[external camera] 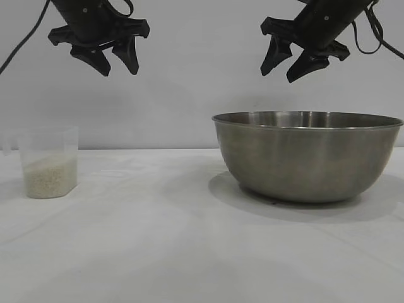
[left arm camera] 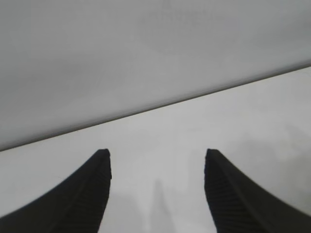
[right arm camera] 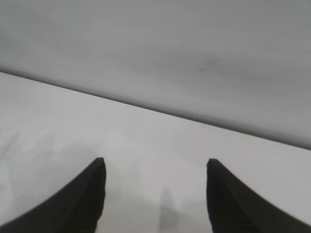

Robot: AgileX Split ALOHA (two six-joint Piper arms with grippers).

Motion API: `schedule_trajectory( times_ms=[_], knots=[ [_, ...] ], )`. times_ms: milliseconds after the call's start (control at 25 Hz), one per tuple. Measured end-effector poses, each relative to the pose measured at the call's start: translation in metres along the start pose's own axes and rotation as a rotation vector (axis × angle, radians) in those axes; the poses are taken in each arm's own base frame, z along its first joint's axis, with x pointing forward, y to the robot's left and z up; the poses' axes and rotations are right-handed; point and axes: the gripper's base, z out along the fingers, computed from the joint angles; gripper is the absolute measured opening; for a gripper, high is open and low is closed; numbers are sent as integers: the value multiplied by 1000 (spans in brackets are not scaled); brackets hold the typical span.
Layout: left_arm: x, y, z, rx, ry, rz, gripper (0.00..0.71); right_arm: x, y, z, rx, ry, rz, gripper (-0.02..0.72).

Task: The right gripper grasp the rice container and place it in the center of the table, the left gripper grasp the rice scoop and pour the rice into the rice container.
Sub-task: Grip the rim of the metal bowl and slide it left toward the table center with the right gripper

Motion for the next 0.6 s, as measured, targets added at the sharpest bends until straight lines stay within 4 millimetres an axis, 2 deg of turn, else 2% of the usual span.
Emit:
schedule_trajectory(
  times_ms=[600],
  knots=[
    [0, 0, 0, 0, 5, 2, 370, 1, 1, 0, -16, 16, -1, 422]
  ],
)
